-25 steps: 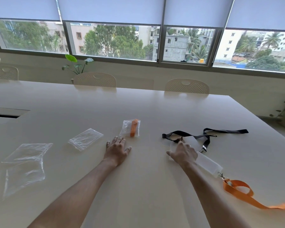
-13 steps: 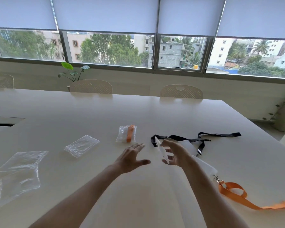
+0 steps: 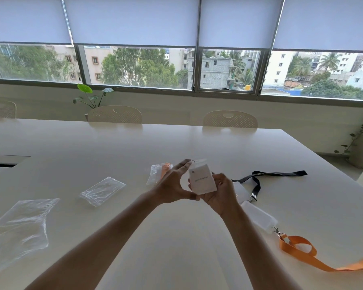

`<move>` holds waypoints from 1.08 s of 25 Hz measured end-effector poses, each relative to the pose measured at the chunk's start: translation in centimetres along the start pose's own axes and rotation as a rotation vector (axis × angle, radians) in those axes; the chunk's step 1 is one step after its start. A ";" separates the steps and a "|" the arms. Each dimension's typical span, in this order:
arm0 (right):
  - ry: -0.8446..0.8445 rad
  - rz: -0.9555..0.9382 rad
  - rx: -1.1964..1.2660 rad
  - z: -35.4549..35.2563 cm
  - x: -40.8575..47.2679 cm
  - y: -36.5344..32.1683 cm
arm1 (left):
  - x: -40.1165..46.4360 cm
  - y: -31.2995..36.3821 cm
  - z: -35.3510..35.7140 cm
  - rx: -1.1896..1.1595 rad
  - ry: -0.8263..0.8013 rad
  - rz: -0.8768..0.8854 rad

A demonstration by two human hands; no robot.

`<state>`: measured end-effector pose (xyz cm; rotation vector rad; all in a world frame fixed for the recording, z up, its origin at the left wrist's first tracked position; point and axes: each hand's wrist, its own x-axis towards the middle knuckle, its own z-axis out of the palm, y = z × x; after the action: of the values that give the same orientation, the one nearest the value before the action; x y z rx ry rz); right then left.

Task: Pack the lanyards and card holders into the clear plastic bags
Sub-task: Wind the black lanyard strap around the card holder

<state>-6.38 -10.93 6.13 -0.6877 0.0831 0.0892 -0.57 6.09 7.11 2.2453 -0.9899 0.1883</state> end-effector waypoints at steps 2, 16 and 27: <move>0.084 -0.030 -0.056 0.7 0.1 0.1 | 0.0 -0.1 -1.0 0.096 -0.007 0.033; 0.142 -0.425 -0.861 0.0 0.8 -0.6 | 0.1 2.7 -5.5 0.451 0.055 0.303; 0.045 -0.335 -0.910 -0.1 -0.8 2.3 | 2.3 2.7 -6.8 0.538 0.170 0.098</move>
<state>-7.42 -9.24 4.67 -1.6019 -0.0384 -0.2279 0.09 7.66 14.60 2.5980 -1.0468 0.7533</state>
